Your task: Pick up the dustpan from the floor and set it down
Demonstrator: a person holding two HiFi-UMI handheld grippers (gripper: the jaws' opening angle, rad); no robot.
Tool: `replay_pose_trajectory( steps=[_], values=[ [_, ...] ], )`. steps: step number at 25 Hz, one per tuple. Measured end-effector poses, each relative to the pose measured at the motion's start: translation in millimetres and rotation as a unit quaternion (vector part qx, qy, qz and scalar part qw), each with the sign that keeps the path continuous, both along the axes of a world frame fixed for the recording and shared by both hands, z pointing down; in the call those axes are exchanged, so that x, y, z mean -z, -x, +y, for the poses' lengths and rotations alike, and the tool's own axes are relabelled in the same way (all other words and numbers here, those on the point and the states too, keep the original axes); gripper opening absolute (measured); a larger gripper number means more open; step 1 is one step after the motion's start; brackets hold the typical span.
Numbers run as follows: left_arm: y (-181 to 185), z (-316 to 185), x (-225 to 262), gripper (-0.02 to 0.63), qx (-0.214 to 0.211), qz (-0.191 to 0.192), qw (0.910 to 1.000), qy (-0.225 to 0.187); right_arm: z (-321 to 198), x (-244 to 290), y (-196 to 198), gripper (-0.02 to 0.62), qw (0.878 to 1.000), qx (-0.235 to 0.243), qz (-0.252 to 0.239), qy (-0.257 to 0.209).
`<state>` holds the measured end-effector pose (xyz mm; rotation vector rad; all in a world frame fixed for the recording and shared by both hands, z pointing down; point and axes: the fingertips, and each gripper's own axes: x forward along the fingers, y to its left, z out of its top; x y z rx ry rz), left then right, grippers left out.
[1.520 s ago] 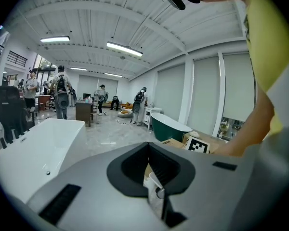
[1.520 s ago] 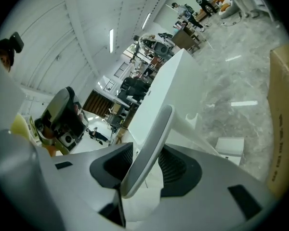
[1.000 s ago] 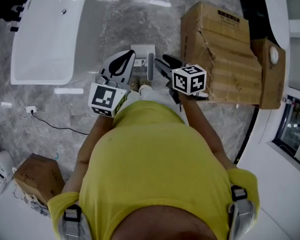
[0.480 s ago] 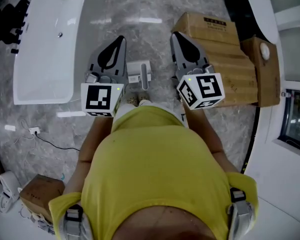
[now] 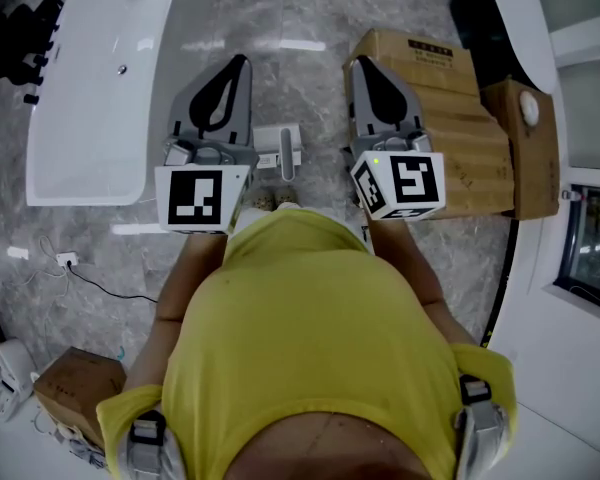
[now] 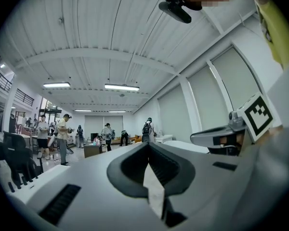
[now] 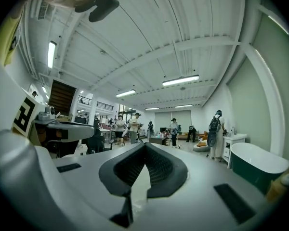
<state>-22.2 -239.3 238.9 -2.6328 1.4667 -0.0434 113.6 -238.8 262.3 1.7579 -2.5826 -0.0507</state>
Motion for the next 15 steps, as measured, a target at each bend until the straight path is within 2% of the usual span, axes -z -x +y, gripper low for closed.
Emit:
replay_pose_trajectory(
  steps=[15],
  values=[
    [-21.4,9.0,-2.5,0.002,-0.012,0.001,0.9999,0.003,7.4,-4.3,-20.2,0.011,1.000,-0.005,0.000,0.006]
  ],
)
